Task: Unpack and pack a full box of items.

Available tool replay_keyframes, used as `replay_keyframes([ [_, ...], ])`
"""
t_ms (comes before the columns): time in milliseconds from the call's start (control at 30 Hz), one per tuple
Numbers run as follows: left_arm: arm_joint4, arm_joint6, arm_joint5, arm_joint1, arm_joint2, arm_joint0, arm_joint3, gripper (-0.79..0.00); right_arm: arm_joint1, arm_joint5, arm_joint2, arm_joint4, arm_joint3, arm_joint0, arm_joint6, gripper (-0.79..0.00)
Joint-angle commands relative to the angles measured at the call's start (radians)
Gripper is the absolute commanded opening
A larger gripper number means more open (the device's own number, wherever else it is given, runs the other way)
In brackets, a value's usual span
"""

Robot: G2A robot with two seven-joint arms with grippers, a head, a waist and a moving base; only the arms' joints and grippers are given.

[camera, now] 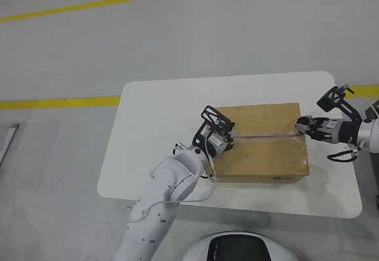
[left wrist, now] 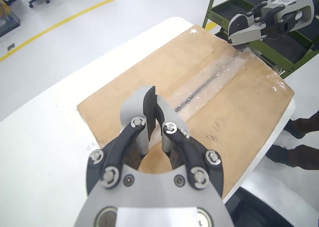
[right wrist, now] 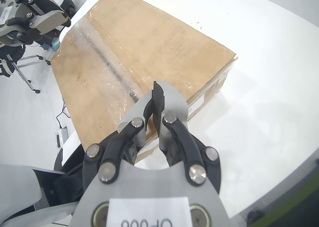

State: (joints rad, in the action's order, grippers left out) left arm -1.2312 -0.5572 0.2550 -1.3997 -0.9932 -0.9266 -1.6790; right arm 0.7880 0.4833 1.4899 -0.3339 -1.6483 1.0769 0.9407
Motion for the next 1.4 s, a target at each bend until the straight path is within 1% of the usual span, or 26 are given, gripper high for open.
replay_keyframes([
  [0, -0.006, -0.008, -0.001, -0.003, 0.013, 0.009, 0.025, -0.785, -0.001, -0.001, 0.000, 0.000, -0.001, 0.001, -0.001, -0.785],
  [167, -0.015, -0.012, -0.007, -0.009, 0.036, 0.029, 0.065, -0.785, -0.002, 0.000, -0.001, -0.001, -0.006, 0.001, -0.004, -0.785],
  [400, -0.026, -0.020, -0.009, -0.014, 0.052, 0.034, 0.095, -0.785, -0.005, 0.000, -0.002, -0.005, -0.010, 0.002, -0.005, -0.785],
  [467, -0.028, -0.020, -0.010, -0.015, 0.054, 0.035, 0.098, -0.785, -0.006, -0.002, 0.000, -0.006, -0.011, 0.003, -0.004, -0.742],
  [500, -0.028, -0.021, -0.010, -0.015, 0.055, 0.035, 0.098, -0.785, -0.007, -0.003, 0.001, -0.007, -0.011, 0.003, -0.005, -0.693],
  [533, -0.028, -0.022, -0.009, -0.016, 0.056, 0.036, 0.099, -0.785, -0.007, -0.005, 0.003, -0.007, -0.012, 0.003, -0.006, -0.597],
  [567, -0.029, -0.022, -0.009, -0.016, 0.056, 0.036, 0.099, -0.785, -0.008, -0.008, 0.005, -0.006, -0.012, 0.003, -0.006, -0.526],
  [667, -0.029, -0.022, -0.008, -0.017, 0.059, 0.036, 0.100, -0.785, -0.010, -0.012, 0.016, 0.000, -0.014, 0.006, -0.006, -0.468],
  [700, -0.029, -0.022, -0.007, -0.018, 0.060, 0.036, 0.100, -0.785, -0.011, -0.014, 0.021, 0.001, -0.014, 0.007, -0.005, -0.422],
  [800, -0.028, -0.022, -0.004, -0.020, 0.066, 0.037, 0.102, -0.785, -0.014, -0.022, 0.043, 0.006, -0.011, 0.015, -0.010, -0.394],
  [867, -0.027, -0.022, 0.000, -0.022, 0.072, 0.042, 0.104, -0.785, -0.017, -0.025, 0.063, 0.011, -0.007, 0.023, -0.014, -0.215],
  [900, -0.025, -0.022, 0.002, -0.024, 0.076, 0.045, 0.107, -0.785, -0.019, -0.028, 0.075, 0.013, -0.006, 0.028, -0.017, -0.203],
  [1033, -0.023, -0.017, 0.011, -0.031, 0.099, 0.066, 0.124, -0.785, -0.025, -0.038, 0.128, 0.023, -0.001, 0.054, -0.033, -0.105],
  [1067, -0.023, -0.014, 0.011, -0.034, 0.106, 0.074, 0.129, -0.785, -0.026, -0.041, 0.143, 0.029, -0.001, 0.062, -0.040, -0.099],
  [1133, -0.020, -0.008, 0.015, -0.040, 0.122, 0.091, 0.143, -0.785, -0.029, -0.048, 0.168, 0.034, -0.003, 0.080, -0.048, -0.123],
  [1200, -0.020, -0.002, 0.014, -0.047, 0.140, 0.112, 0.165, -0.785, -0.031, -0.057, 0.192, 0.042, -0.005, 0.099, -0.057, -0.108],
  [1333, -0.015, 0.009, 0.019, -0.065, 0.182, 0.157, 0.214, -0.785, -0.033, -0.073, 0.234, 0.056, -0.007, 0.138, -0.075, -0.105],
  [1367, -0.012, 0.013, 0.018, -0.070, 0.192, 0.167, 0.225, -0.785, -0.034, -0.075, 0.242, 0.058, -0.009, 0.148, -0.077, -0.114],
])
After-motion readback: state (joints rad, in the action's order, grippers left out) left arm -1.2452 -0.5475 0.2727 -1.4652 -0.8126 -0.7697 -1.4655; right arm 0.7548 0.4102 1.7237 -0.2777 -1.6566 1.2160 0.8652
